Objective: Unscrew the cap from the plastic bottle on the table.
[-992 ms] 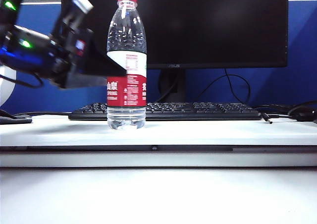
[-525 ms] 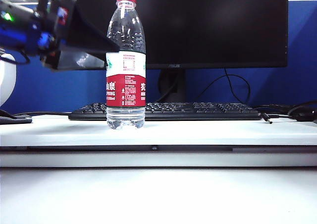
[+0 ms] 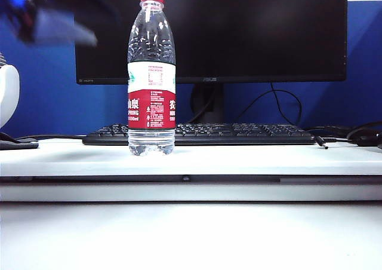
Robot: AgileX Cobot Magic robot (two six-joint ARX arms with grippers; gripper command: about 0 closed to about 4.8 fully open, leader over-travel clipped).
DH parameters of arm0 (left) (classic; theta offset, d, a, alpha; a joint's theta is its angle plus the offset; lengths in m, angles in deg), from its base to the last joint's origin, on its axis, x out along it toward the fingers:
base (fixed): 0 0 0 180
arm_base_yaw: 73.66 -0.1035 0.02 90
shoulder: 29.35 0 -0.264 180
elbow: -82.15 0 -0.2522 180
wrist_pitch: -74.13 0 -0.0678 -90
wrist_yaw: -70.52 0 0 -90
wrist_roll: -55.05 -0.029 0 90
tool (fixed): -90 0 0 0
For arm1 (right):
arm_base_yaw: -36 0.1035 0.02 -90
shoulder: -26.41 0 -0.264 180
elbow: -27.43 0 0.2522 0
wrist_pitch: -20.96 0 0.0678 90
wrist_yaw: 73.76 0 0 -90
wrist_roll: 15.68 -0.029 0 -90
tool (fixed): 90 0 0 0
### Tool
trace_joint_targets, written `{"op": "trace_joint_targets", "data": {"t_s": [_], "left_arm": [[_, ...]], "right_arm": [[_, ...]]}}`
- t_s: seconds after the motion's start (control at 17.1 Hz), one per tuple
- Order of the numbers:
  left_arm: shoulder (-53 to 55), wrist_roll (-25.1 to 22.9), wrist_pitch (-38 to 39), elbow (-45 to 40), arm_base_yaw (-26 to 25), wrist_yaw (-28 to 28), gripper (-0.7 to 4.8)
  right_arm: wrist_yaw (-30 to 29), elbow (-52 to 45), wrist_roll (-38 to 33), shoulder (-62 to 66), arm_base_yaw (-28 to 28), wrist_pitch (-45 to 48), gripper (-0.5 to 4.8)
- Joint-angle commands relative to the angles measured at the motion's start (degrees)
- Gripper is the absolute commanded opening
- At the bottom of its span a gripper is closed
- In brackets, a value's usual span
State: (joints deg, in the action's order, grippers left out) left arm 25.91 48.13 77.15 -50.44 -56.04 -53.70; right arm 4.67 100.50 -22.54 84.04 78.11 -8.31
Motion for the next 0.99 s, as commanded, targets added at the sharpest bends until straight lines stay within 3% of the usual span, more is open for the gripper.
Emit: {"op": "trace_joint_targets", "data": {"t_s": [0.06,0.35,0.58,0.7,0.88,0.99], "left_arm": [[-10.1,0.1,3.8,0.2,0.0,0.6,-0.08],[-23.9,8.0,8.0,0.1,0.0,8.9,-0.06],[-35.9,12.7,12.2,-1.6,0.0,12.8,-0.06],[-45.0,18.2,14.0,-2.9,0.0,15.7,-0.06],[-55.0,19.4,22.7,-3.4,0.0,17.4,-0.06],[-55.1,20.7,25.6,-3.5,0.0,13.7,-0.06]], "right_arm": [[1.2,0.2,-0.5,-1.6,0.0,0.7,-0.01],[-0.1,0.0,-1.7,-2.8,0.6,-1.6,-0.01],[5.8,-5.6,-1.1,-6.8,7.6,2.6,-0.01],[10.3,-11.1,-1.1,-9.9,12.8,7.8,-0.01],[14.6,-18.4,-0.4,-13.1,17.7,17.1,-0.01],[14.4,-21.8,-0.5,-14.4,18.0,19.1,-0.01]]}}
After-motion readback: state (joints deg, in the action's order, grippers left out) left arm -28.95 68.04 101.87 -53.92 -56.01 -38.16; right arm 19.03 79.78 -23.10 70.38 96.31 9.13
